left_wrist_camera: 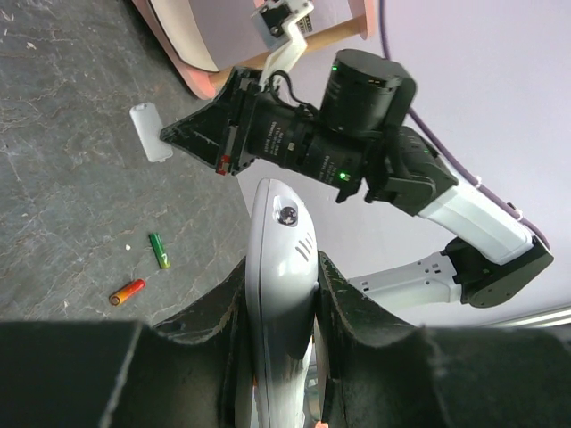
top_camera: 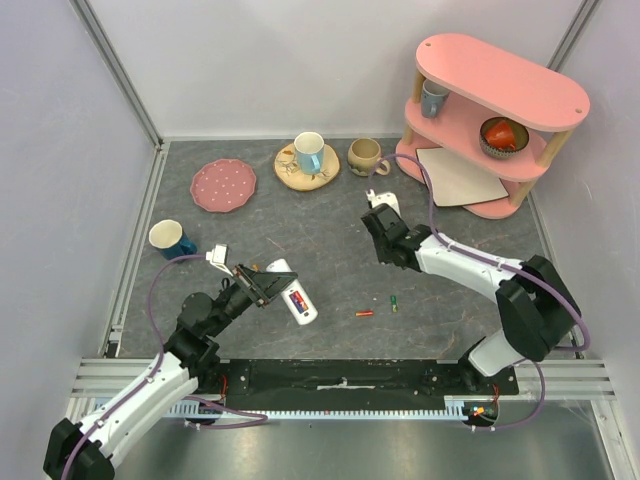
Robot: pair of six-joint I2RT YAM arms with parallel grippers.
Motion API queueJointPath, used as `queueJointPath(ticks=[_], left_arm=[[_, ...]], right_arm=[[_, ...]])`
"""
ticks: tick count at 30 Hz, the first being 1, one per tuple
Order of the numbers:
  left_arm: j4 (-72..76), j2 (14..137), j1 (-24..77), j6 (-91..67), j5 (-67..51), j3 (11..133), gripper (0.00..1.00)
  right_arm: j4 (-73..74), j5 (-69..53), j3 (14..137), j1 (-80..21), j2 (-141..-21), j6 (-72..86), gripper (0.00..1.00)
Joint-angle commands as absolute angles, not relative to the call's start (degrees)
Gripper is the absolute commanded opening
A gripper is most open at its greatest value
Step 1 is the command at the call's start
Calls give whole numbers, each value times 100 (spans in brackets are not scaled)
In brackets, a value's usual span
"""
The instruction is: Load the batteries into the remote control
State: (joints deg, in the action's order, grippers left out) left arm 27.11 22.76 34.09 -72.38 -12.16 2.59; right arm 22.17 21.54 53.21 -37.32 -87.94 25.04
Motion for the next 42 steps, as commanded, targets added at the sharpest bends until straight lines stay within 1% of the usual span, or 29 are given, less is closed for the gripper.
queueJointPath(ticks=[1, 4, 10, 15, 18, 21, 23, 24, 26, 27, 29, 30, 33, 35, 38, 42], left_arm=[[2953, 2180, 3384, -7233, -1292, -527, 2], [2901, 2075, 3384, -7225, -1336, -528, 2], [2585, 1654, 3384, -7225, -1362, -536, 2], [2356, 1415, 3384, -7242, -1389, -554, 2], [2268, 1318, 3384, -7242, -1389, -554, 2], [2259, 1275, 3384, -7268, -1371, -589, 2], [2259, 1266, 3384, -7269, -1371, -606, 2], [2267, 1257, 3392, -7286, -1380, -615, 2], [2250, 1257, 3384, -7286, -1380, -624, 2], [2250, 1231, 3392, -7286, -1380, -615, 2], [2233, 1222, 3384, -7295, -1380, -633, 2], [2232, 1213, 3392, -7295, -1380, -624, 2], [2232, 1222, 3384, -7304, -1389, -633, 2], [2232, 1213, 3384, -7312, -1389, -650, 2], [2206, 1187, 3384, -7321, -1389, -668, 2], [2075, 1134, 3384, -7321, -1371, -642, 2]], right_arm=[[3109, 3690, 6098, -4200, -9025, 2250, 0], [3522, 4323, 6423, -4482, -9437, 2259, 0], [3999, 4904, 6846, -4851, -10413, 2425, 0], [4061, 4852, 7066, -5045, -10915, 2531, 0], [4000, 4624, 7136, -5106, -10960, 2531, 0], [3920, 4474, 7172, -5194, -10943, 2479, 11], [3920, 4369, 7189, -5212, -10942, 2496, 15], [3911, 4333, 7198, -5203, -10934, 2496, 19], [3911, 4281, 7207, -5212, -10907, 2531, 23], [3885, 4202, 7198, -5221, -10820, 2549, 30], [3850, 4088, 7172, -5212, -10636, 2558, 39], [3841, 4061, 7163, -5212, -10583, 2584, 46], [3806, 3921, 7119, -5160, -10275, 2645, 53], [3718, 3745, 6988, -5072, -9978, 2654, 54], [3288, 3000, 6568, -4730, -9626, 2646, 55], [2208, 1839, 5811, -3984, -9405, 2549, 56]])
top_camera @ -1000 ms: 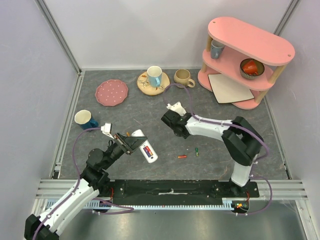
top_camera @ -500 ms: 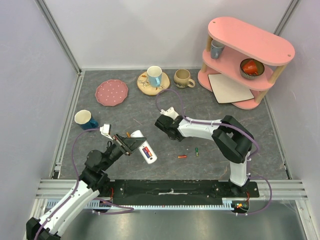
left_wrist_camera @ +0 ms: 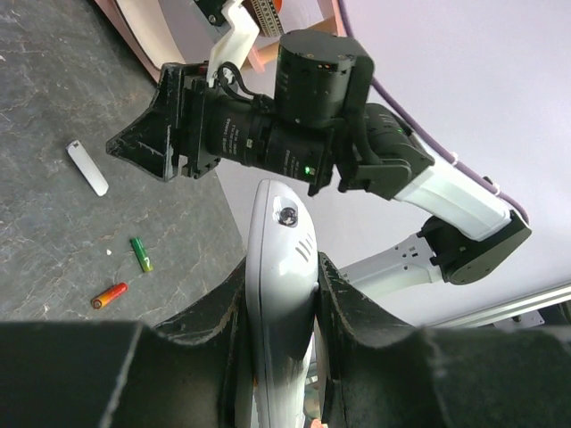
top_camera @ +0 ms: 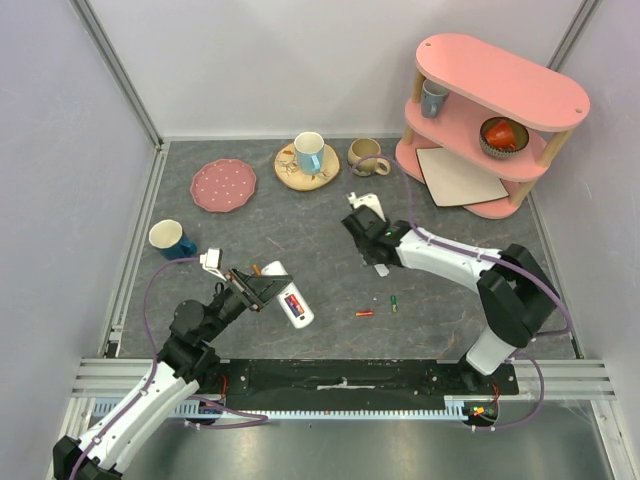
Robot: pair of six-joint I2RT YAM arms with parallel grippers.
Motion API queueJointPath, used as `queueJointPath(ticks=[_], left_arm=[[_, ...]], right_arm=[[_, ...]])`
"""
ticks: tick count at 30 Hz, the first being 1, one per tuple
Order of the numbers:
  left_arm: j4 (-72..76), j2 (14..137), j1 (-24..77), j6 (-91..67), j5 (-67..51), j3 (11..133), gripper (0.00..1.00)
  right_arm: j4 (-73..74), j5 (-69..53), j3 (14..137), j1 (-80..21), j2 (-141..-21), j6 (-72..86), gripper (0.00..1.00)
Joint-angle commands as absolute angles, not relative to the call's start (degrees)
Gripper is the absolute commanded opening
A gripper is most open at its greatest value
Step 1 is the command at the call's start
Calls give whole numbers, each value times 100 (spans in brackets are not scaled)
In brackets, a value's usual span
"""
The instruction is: Load the batteries into the remote control
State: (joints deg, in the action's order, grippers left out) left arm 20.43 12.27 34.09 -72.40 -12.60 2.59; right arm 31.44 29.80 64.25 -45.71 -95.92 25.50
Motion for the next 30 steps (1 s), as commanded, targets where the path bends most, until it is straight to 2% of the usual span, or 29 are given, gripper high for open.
queueJointPath(ticks=[1, 8, 22, 28, 30], left_arm=[[2022, 1082, 3384, -7304, -1362, -633, 2], [1495, 748, 3384, -7251, -1231, -545, 2], [1503, 967, 3384, -7190, -1178, -475, 2], [1600, 1055, 3384, -7172, -1204, -466, 2], [1600, 1037, 3392, -7172, -1204, -457, 2]], right_arm=[[2041, 1445, 5688, -3894, -9378, 2488, 56], [1187, 730, 5186, -3542, -9246, 2408, 59], [1178, 694, 5203, -3498, -9615, 2268, 59], [1309, 703, 5238, -3498, -9782, 2276, 52], [1397, 729, 5238, -3498, -9809, 2303, 45]])
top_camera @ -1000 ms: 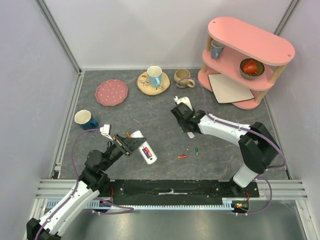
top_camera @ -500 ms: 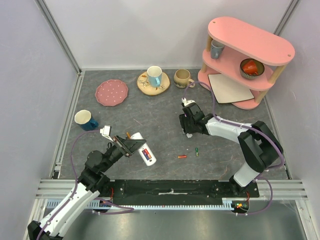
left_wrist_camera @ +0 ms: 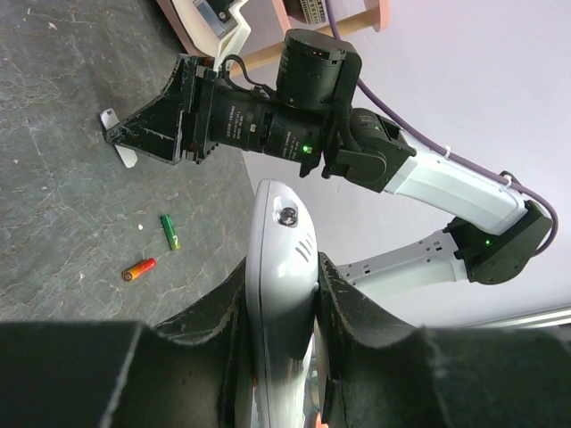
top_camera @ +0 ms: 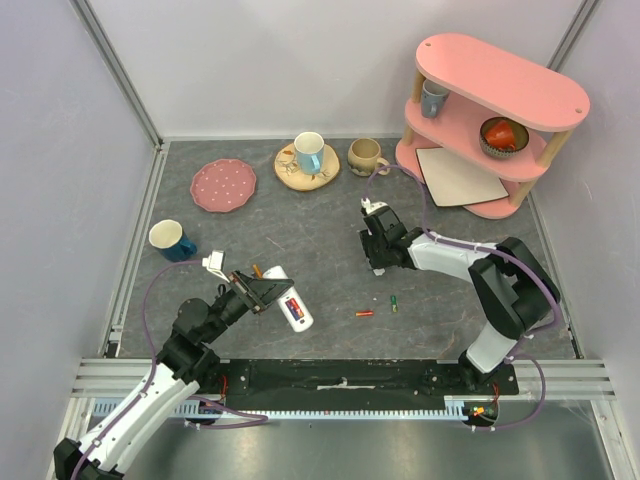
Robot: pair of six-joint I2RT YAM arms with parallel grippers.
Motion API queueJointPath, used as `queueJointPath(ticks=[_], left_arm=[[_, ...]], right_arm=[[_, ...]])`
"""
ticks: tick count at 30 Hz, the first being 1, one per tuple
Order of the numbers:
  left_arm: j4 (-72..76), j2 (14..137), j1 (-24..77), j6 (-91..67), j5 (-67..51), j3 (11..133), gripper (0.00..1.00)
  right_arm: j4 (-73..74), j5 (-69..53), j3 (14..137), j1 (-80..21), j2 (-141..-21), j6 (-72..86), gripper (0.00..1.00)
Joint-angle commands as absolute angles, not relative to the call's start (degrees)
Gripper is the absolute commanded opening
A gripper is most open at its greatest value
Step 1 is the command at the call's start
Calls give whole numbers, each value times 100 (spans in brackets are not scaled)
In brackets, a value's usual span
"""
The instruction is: Load the batteries into the remote control
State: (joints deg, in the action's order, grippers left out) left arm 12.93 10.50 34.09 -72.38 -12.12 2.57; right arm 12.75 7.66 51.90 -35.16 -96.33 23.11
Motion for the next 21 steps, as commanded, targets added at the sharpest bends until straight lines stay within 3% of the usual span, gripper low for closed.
queueJointPath(ticks=[1, 2, 10, 17, 21], left_arm=[[1591, 1028, 3384, -7163, -1204, -448, 2], [1600, 1020, 3384, -7172, -1213, -457, 2], [1591, 958, 3384, -7154, -1222, -422, 2], [1591, 827, 3384, -7154, -1274, -431, 2], [1564, 703, 3384, -7146, -1248, -457, 2]], right_arm=[[1415, 782, 5230, -3498, -9809, 2338, 42], [1459, 826, 5221, -3489, -9809, 2442, 34], [1503, 1099, 4905, -3410, -9089, 3979, 7], [1354, 1494, 4448, -3270, -8227, 6439, 2], [1134, 1784, 3965, -3252, -7981, 7854, 6]])
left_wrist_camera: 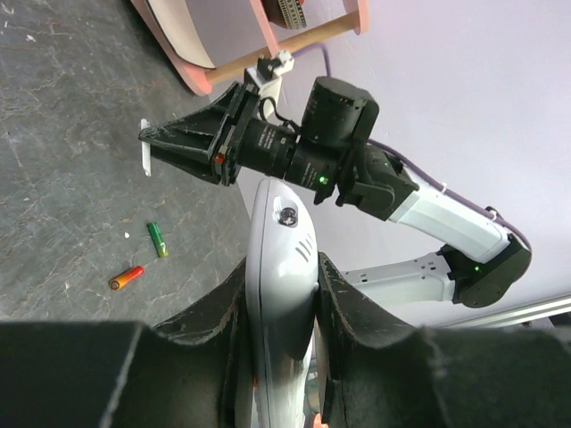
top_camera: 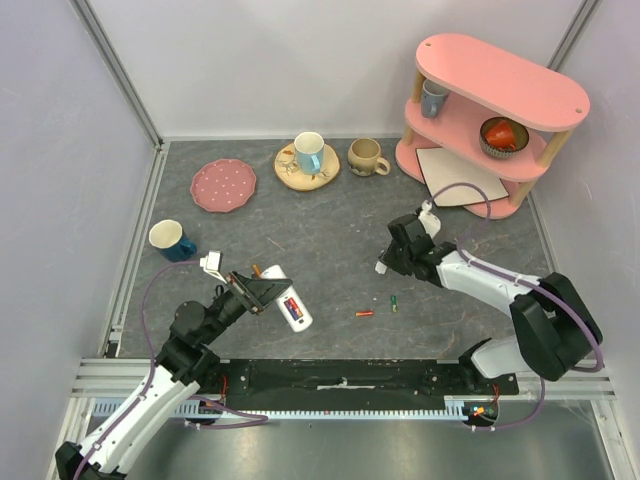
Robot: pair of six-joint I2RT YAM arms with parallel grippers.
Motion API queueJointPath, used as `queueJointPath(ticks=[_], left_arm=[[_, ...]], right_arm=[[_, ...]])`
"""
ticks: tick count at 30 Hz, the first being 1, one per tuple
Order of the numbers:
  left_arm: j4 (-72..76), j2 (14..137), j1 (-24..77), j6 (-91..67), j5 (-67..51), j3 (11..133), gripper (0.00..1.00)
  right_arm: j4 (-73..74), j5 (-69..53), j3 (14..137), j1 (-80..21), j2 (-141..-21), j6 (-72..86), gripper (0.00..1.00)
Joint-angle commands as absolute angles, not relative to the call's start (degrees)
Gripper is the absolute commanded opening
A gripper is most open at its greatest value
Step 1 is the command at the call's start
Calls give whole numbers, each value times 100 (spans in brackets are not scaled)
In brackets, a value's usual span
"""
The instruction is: Load the batteries into the remote control
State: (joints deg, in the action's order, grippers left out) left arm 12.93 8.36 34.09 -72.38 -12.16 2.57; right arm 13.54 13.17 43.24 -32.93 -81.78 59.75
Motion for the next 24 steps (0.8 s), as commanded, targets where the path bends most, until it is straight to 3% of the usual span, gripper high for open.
queueJointPath(ticks=[1, 11, 15, 18, 24], left_arm=[[1564, 686, 3384, -7146, -1231, -448, 2], [1556, 721, 3384, -7128, -1248, -457, 2], [1564, 765, 3384, -7128, -1213, -448, 2], [1564, 791, 3384, -7119, -1187, -448, 2], [1573, 861, 3392, -7137, -1195, -483, 2]], right_arm=[[1116, 1967, 3920, -3243, -7972, 8023, 6], [1064, 2373, 3902, -3252, -8604, 9149, 14], [1072, 2251, 4218, -3252, -8990, 9115, 43], [1133, 2119, 4403, -3252, -9158, 8940, 54], [1520, 2101, 4728, -3252, -8834, 7879, 64]])
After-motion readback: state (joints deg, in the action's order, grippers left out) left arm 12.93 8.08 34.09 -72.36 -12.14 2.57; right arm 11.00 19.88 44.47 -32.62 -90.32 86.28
